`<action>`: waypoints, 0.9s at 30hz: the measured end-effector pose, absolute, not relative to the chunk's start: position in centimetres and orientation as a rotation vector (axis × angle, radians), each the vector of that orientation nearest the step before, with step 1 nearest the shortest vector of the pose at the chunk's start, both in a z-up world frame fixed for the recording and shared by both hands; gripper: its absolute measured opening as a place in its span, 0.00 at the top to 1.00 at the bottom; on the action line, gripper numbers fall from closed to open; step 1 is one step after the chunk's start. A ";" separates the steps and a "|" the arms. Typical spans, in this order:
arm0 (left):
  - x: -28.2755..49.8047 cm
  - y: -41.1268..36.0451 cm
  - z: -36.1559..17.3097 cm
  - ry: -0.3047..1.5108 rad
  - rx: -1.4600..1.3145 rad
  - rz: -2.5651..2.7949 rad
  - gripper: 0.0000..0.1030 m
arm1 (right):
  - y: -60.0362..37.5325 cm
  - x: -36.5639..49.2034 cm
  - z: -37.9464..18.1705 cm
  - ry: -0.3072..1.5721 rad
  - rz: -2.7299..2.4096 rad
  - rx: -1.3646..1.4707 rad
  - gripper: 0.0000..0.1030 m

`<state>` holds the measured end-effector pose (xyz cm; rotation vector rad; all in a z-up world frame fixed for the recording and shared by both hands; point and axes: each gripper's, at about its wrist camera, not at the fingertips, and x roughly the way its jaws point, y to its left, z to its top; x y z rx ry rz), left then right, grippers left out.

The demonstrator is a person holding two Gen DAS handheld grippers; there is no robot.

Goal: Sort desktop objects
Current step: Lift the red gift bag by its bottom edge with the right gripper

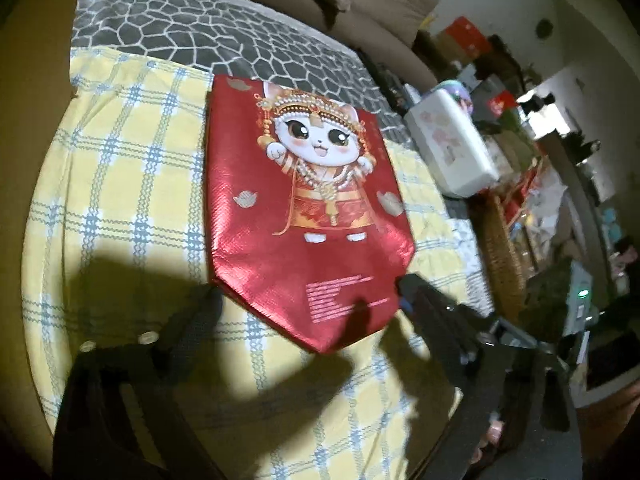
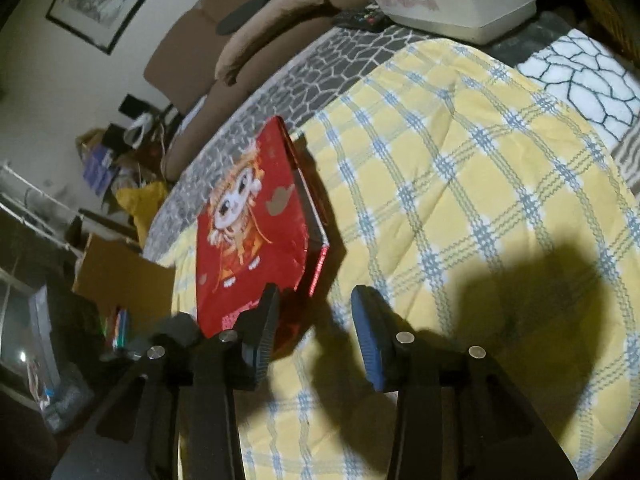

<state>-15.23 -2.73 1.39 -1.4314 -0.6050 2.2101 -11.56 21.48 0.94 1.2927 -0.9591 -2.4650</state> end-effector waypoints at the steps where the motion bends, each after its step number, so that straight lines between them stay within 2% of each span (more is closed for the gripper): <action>1: -15.3 -2.6 1.4 -0.603 -1.428 2.215 0.13 | 21.4 -11.6 1.0 -0.969 -2.463 1.280 0.64; 4: -15.5 -2.8 1.4 -0.633 -1.423 2.221 0.13 | 21.1 -11.9 0.7 -0.996 -2.450 1.259 0.66; 6: -15.4 -2.7 1.3 -0.634 -1.420 2.227 0.14 | 20.5 -12.2 0.4 -1.011 -2.421 1.257 0.75; 8: -15.3 -2.5 1.3 -0.597 -1.421 2.243 0.26 | 20.0 -12.3 0.1 -1.032 -2.392 1.254 0.77; 9: -15.2 -2.3 1.3 -0.558 -1.422 2.253 0.36 | 19.8 -12.4 0.1 -1.044 -2.372 1.243 0.79; 10: -15.1 -2.2 1.2 -0.541 -1.423 2.257 0.41 | 19.7 -12.4 0.0 -1.051 -2.361 1.239 0.80; 11: -15.1 -2.2 1.2 -0.530 -1.422 2.259 0.43 | 19.6 -12.4 0.0 -1.053 -2.356 1.239 0.81; 13: -15.0 -2.4 1.2 -0.514 -1.429 2.263 0.60 | 19.5 -12.3 0.3 -1.042 -2.364 1.238 0.83; 15: -14.9 -2.5 1.0 -0.513 -1.432 2.261 0.65 | 19.5 -12.3 0.7 -1.011 -2.383 1.246 0.84; 18: -14.5 -1.7 1.3 -0.429 -1.430 2.274 0.80 | 19.6 -12.1 1.6 -0.964 -2.420 1.236 0.87; 23: -13.3 -0.6 3.0 -0.353 -1.373 2.302 0.80 | 19.1 -11.4 4.0 -0.833 -2.498 1.194 0.87; 27: -12.5 -0.1 4.9 -0.320 -1.316 2.312 0.80 | 19.2 -10.7 5.8 -0.799 -2.525 1.151 0.87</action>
